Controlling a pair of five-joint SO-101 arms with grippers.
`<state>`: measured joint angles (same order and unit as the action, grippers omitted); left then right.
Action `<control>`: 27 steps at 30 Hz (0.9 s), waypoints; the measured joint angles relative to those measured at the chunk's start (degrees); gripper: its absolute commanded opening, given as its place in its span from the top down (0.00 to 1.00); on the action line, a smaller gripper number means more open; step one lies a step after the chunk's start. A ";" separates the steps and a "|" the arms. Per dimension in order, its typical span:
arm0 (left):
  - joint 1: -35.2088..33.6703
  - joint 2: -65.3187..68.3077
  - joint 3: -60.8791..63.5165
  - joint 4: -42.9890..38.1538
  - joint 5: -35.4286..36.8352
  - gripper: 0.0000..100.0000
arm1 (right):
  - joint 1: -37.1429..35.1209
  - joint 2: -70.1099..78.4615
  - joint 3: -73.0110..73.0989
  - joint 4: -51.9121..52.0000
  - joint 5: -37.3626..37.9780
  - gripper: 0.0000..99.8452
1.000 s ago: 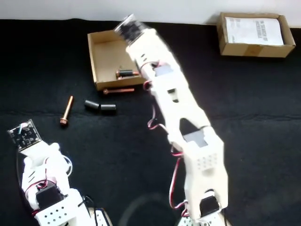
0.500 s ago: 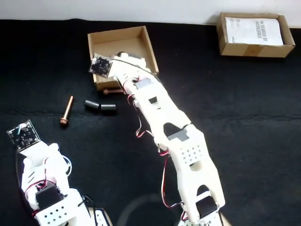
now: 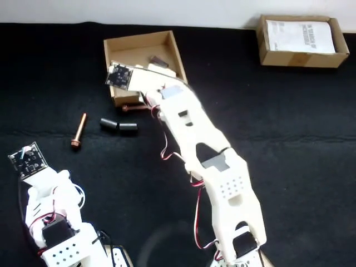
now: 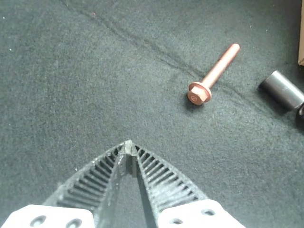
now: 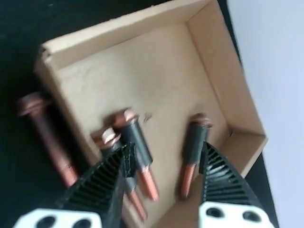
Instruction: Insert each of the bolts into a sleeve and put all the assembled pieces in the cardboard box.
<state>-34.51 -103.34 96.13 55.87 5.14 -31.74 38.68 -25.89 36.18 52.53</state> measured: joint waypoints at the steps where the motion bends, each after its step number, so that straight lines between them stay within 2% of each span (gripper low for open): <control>1: 0.00 0.00 0.00 0.09 0.00 0.99 | 0.00 -1.41 0.00 2.73 -0.79 0.81; 10: 0.00 0.00 0.00 0.09 0.00 0.99 | -4.22 -14.51 0.00 24.00 -22.59 0.81; 18: 0.00 0.00 0.00 0.09 0.00 0.99 | -11.78 -17.32 -0.26 38.77 -37.01 0.81; 24: 0.00 0.00 0.00 0.09 0.00 0.99 | -12.40 -17.32 -0.35 40.97 -39.30 0.81; 27: 0.00 0.00 0.00 0.09 0.00 0.99 | -12.04 -15.47 -0.70 41.14 -34.55 0.81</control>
<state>-34.51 -103.34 96.13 55.96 5.14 -43.78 23.21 -26.59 77.32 17.98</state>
